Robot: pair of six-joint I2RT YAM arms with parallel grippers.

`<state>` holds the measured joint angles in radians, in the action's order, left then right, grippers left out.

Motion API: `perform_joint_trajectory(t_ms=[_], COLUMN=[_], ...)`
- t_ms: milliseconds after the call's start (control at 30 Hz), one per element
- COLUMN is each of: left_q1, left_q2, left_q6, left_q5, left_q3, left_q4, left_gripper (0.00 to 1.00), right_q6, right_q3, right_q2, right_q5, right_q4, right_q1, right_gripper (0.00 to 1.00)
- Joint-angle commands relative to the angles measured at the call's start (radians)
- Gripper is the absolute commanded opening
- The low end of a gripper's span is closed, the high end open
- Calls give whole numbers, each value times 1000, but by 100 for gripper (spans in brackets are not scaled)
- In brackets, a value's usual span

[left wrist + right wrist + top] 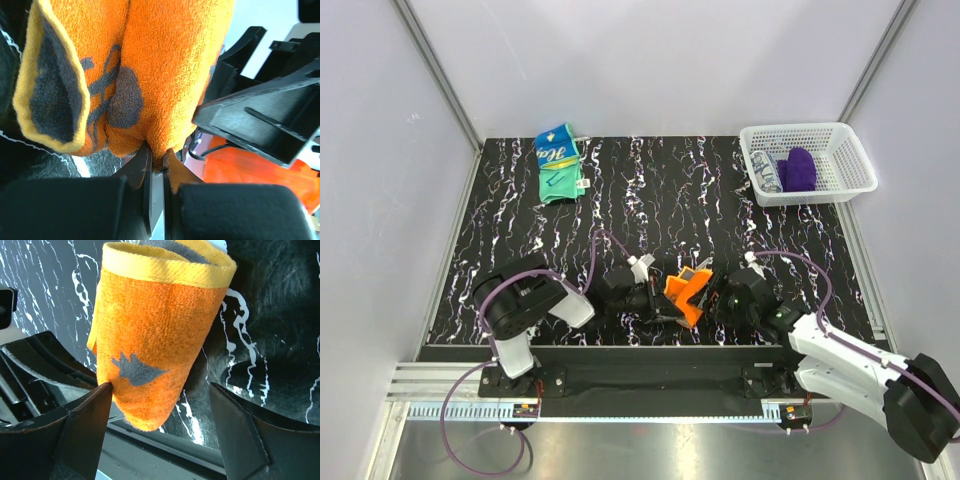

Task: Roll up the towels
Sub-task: Roll the towel

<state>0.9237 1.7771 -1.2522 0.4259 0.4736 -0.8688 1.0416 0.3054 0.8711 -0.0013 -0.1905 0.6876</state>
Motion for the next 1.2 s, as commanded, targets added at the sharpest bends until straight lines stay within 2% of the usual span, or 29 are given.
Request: perform_joint_trajectory(t_ms=[0, 300, 367, 400, 433, 467, 567, 633, 700, 733, 767, 833, 967, 1000, 1033, 1133, 1167], left_q1=[-19, -36, -40, -40, -42, -42, -43, -43, -42, -40, -42, -42, -37, -36, -19, 58, 81], left_q2=[22, 110, 139, 148, 156, 159, 127, 73, 30, -14, -36, -83, -214, -238, -289, -378, -393], left_q6=[-44, -176, -196, -210, -211, -210, -179, -132, -72, -49, -23, 65, 195, 248, 281, 413, 447], left_q5=[51, 122, 134, 142, 143, 146, 143, 131, 113, 105, 91, 47, -48, -108, -152, -362, -406], left_q3=[-23, -70, -78, -84, -84, -85, -87, -79, -66, -59, -52, -30, 37, 51, 68, 164, 181], left_q4=[-133, -341, -407, -427, -441, -452, -394, -287, -204, -109, -54, 133, 408, 462, 593, 800, 824], left_gripper=[0, 0, 0, 0, 0, 0, 6, 11, 21, 25, 37, 47, 49, 49, 49, 50, 50], right_q6=[3, -34, -43, -45, -46, -48, -49, -48, -49, -51, -51, -54, -54, -52, -52, -51, -51], right_q3=[-2, 21, 24, 27, 29, 29, 31, 28, 26, 26, 27, 31, 34, 32, 34, 43, 44], right_q2=[37, 167, 190, 198, 203, 212, 218, 209, 197, 181, 175, 161, 135, 135, 134, 149, 154], right_q5=[26, 32, 35, 35, 34, 34, 24, 20, 21, 24, 26, 27, 29, 27, 26, 18, 18], right_q4=[77, 230, 246, 258, 264, 266, 273, 263, 244, 237, 227, 203, 163, 155, 152, 143, 138], right_q1=[9, 9, 9, 9, 9, 9, 9, 9, 9, 10, 9, 7, 9, 9, 9, 9, 7], right_gripper=[84, 78, 74, 71, 63, 59, 45, 38, 36, 35, 34, 34, 33, 33, 33, 33, 33])
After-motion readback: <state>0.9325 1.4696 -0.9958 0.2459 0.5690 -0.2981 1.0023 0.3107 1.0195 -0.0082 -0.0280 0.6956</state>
